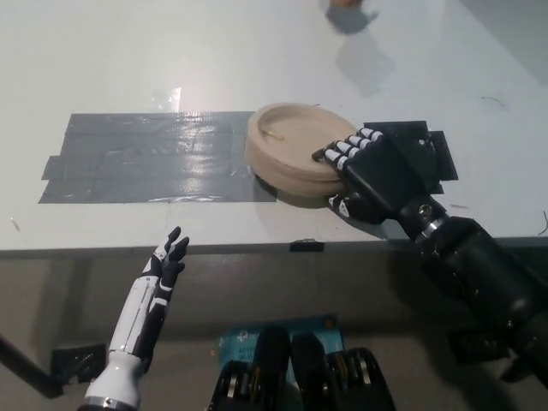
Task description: A stack of plates is kept in the middle of the desk close to the robot and the robot grabs the stack with its right hand, picks it up and hands it to a person.
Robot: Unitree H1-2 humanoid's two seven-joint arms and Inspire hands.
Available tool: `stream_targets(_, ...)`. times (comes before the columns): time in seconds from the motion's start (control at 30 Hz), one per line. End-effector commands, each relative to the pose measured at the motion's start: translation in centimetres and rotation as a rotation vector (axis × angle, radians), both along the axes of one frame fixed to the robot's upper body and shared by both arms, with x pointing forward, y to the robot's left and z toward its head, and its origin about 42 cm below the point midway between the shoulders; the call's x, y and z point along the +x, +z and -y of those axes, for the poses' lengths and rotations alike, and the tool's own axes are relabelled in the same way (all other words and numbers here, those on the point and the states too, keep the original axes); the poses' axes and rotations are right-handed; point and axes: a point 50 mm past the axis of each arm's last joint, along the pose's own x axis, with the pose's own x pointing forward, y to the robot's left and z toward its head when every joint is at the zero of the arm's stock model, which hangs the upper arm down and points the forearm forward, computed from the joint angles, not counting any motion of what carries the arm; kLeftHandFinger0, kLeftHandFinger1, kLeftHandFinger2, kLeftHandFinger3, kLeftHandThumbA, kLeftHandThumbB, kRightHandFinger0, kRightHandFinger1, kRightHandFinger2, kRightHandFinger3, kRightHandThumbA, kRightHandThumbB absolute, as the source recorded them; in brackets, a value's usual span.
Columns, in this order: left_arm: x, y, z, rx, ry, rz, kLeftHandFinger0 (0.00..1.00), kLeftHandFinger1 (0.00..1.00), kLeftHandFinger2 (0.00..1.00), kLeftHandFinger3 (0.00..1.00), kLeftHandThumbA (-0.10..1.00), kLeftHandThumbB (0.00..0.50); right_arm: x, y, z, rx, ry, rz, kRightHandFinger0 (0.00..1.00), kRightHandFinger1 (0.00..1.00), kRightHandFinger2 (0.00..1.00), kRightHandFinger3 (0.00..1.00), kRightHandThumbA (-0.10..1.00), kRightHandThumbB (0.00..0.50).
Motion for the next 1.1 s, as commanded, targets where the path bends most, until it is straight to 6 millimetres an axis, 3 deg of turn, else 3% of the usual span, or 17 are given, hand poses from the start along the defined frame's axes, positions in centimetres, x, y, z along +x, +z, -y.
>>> stream_targets(0.0, 0.4, 1.4, -0.1, 0.011, -0.019, 0.057, 1.00, 1.00, 1.00, 1.00, 1.00, 0.000, 0.0, 8.6, 1.3, 0.164, 0.116, 0.333, 0.00, 0.00, 0.37, 0.14, -0.10, 0.288)
stream_targets(0.2, 0.6, 1.5, -0.2, 0.012, -0.020, 0.060, 1.00, 1.00, 1.00, 1.00, 1.00, 0.000, -1.9, 12.0, 1.2, 0.206, 0.170, 0.407, 0.00, 0.00, 0.41, 0.04, -0.10, 0.308)
stream_targets(0.27, 0.6, 1.5, -0.2, 0.014, -0.020, 0.060, 1.00, 1.00, 1.00, 1.00, 1.00, 0.000, -2.2, 12.2, 1.0, 0.206, 0.180, 0.412, 0.00, 0.00, 0.33, 0.02, -0.10, 0.306)
stream_targets(0.33, 0.6, 1.3, -0.2, 0.022, -0.020, 0.059, 1.00, 1.00, 1.00, 1.00, 1.00, 0.000, -2.4, 11.6, 0.5, 0.191, 0.192, 0.408, 0.00, 0.00, 0.18, 0.04, -0.10, 0.311)
stream_targets(0.53, 0.5, 1.3, -0.1, 0.015, -0.025, 0.052, 1.00, 1.00, 1.00, 1.00, 1.00, 0.000, -2.3, 10.5, -0.1, 0.164, 0.182, 0.364, 0.00, 0.00, 0.10, 0.05, -0.10, 0.332)
stream_targets(0.6, 0.5, 1.2, -0.1, 0.020, -0.027, 0.056, 1.00, 1.00, 1.00, 1.00, 1.00, 0.000, -1.7, 9.8, -0.6, 0.149, 0.178, 0.339, 0.00, 0.00, 0.02, 0.03, -0.10, 0.323)
stream_targets(0.7, 0.2, 1.0, 0.0, 0.025, -0.028, 0.050, 1.00, 1.00, 1.00, 1.00, 1.00, 0.000, -1.1, 9.1, -1.0, 0.117, 0.170, 0.313, 0.00, 0.00, 0.00, 0.16, -0.10, 0.331)
stream_targets(0.73, 0.2, 1.0, 0.0, 0.025, -0.028, 0.050, 1.00, 1.00, 1.00, 1.00, 1.00, 0.000, -1.1, 9.1, -1.0, 0.117, 0.170, 0.313, 0.00, 0.00, 0.00, 0.16, -0.10, 0.331)
stream_targets(0.77, -0.2, 0.8, 0.1, 0.026, -0.029, 0.046, 1.00, 1.00, 1.00, 1.00, 1.00, 0.000, -0.5, 8.6, -1.4, 0.109, 0.166, 0.307, 0.00, 0.00, 0.00, 0.09, -0.10, 0.332)
stream_targets(0.87, -0.4, 0.6, 0.0, 0.028, -0.028, 0.040, 1.00, 1.00, 1.00, 1.00, 1.00, 0.000, 0.8, 8.4, -2.0, 0.086, 0.156, 0.307, 0.00, 0.00, 0.01, 0.05, -0.10, 0.330)
stream_targets(1.07, -0.6, 0.8, 0.2, 0.028, -0.023, 0.035, 1.00, 1.00, 1.00, 1.00, 1.00, 0.000, 3.6, 9.3, -3.3, 0.041, 0.105, 0.309, 0.00, 0.00, 0.00, 0.06, -0.10, 0.326)
